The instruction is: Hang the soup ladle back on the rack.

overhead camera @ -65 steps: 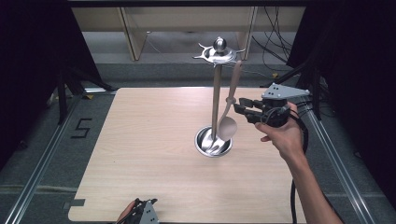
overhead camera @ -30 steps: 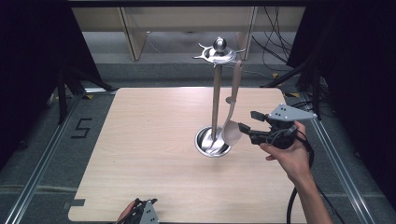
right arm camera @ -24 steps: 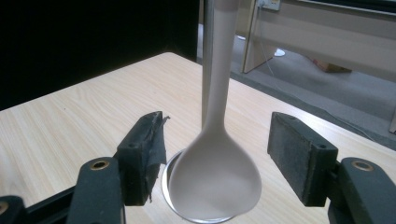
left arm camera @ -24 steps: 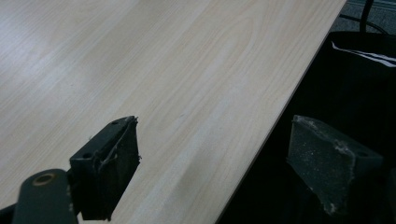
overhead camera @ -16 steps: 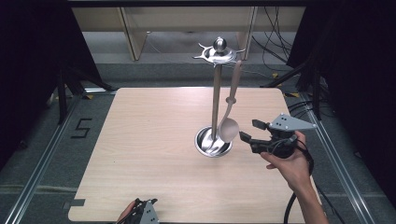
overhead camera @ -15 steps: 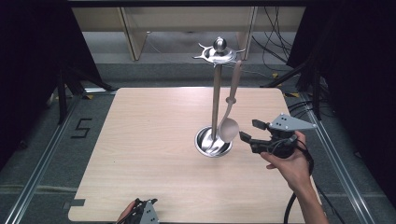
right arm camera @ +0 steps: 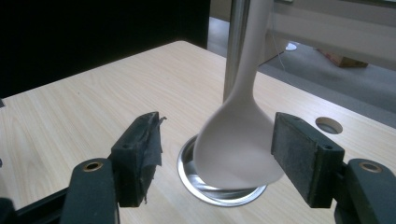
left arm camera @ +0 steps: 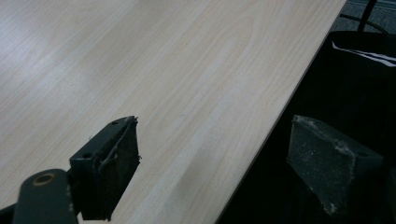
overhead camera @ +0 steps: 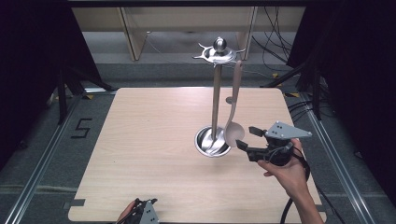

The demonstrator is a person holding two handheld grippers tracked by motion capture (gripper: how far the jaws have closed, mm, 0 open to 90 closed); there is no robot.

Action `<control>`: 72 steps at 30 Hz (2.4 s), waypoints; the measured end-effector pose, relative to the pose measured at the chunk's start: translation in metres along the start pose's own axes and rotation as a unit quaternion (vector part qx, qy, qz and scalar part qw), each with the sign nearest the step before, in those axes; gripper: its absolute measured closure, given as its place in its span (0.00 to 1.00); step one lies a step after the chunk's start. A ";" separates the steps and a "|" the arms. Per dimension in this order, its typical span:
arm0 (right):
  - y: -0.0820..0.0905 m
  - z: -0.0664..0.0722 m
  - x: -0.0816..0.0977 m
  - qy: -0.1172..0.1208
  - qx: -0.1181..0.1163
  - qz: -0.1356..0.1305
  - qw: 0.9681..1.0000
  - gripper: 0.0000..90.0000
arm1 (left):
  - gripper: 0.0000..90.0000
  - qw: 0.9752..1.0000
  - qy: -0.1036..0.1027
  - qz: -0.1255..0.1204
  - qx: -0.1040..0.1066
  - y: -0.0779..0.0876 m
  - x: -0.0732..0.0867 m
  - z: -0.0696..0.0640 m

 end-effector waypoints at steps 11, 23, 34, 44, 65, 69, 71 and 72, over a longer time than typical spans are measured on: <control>0.002 0.008 0.010 0.005 -0.004 0.005 1.000 0.35 | 0.17 1.000 0.007 0.003 0.003 0.000 0.001 -0.001; 0.001 0.016 0.036 0.002 -0.019 0.033 0.999 0.33 | 0.17 1.000 0.000 0.000 0.000 0.001 0.000 0.000; 0.003 0.022 0.050 0.005 -0.021 0.049 0.999 0.32 | 0.17 1.000 0.006 0.004 0.002 0.000 0.001 -0.001; 0.001 0.035 0.070 -0.004 -0.037 0.069 0.997 0.32 | 0.17 1.000 -0.002 0.000 -0.001 0.001 0.000 0.000; 0.003 0.046 0.103 0.008 -0.046 0.096 0.994 0.26 | 0.17 1.000 -0.004 0.001 -0.001 0.001 0.000 0.000; 0.006 0.048 0.113 0.004 -0.049 0.106 0.993 0.26 | 0.17 1.000 -0.003 0.000 -0.001 0.001 0.000 0.000; 0.006 0.050 0.118 0.002 -0.052 0.109 0.993 0.26 | 0.17 1.000 -0.003 0.000 -0.001 0.001 0.000 0.000; 0.007 0.052 0.119 -0.006 -0.051 0.110 0.993 0.26 | 0.17 1.000 -0.003 0.001 -0.001 0.001 0.000 0.000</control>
Point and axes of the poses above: each handheld gripper's, and its own axes: y roughly backward along the jaws, x roughly out of its underside, z roughly to its left, the point moved 10 cm from there along -y, roughly forward along the jaws, and after that the axes turned 10 degrees about y, right-handed, at the moved point
